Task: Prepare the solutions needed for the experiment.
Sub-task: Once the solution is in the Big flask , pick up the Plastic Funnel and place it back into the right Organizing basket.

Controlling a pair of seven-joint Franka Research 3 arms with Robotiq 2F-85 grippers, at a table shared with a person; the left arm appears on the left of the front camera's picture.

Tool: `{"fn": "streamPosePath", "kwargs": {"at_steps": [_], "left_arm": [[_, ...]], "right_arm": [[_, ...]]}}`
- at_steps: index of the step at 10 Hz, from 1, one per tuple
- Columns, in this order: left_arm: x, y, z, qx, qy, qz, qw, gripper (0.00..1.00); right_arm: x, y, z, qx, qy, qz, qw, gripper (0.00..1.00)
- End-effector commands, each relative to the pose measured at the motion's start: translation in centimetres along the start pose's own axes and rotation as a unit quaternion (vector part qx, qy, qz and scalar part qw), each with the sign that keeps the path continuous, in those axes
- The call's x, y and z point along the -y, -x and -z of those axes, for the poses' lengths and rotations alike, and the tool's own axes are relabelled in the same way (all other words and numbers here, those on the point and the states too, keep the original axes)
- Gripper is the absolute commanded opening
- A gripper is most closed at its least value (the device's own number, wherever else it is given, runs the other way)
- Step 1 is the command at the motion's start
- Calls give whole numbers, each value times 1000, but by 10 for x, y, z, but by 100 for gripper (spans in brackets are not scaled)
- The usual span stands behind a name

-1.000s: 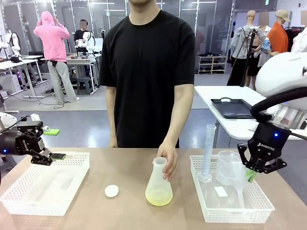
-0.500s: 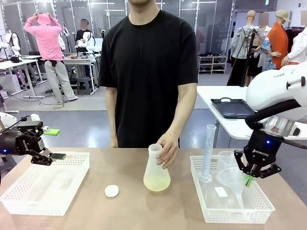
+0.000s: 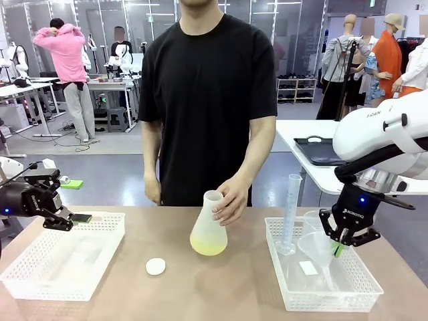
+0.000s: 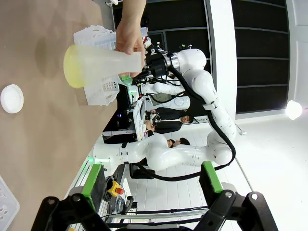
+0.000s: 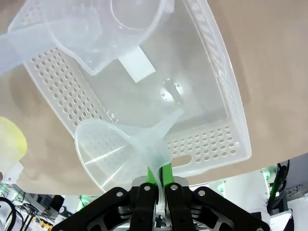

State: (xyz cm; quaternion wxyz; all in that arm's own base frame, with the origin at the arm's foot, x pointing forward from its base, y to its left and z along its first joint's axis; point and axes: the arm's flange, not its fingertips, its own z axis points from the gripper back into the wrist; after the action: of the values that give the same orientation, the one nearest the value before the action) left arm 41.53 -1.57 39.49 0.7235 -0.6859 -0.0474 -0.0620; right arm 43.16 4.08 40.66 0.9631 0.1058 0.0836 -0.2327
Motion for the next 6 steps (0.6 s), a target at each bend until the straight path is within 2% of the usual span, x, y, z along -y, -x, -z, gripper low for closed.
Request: {"fn": "streamPosePath", "kwargs": {"at_steps": [1,2,3,4,6], "left_arm": [[2,0,1,-1,1,-2,1000,100],[2,0,1,-1,1,-2,1000,100],[2,0,1,-1,1,-2,1000,100],[2,0,1,-1,1,-2,1000,100],[2,0,1,-1,1,-2,1000,100]], "right_arm": [[-13,-2,2,13,-11,22,1000,25],[-14,-3,3,15,-14,24,1000,34],[-15,-3,3,14,-20,24,999,26],[-16,-3,5,12,-24,29,999,46],[-8,-2,0,8,-13,6,1000,46]]}}
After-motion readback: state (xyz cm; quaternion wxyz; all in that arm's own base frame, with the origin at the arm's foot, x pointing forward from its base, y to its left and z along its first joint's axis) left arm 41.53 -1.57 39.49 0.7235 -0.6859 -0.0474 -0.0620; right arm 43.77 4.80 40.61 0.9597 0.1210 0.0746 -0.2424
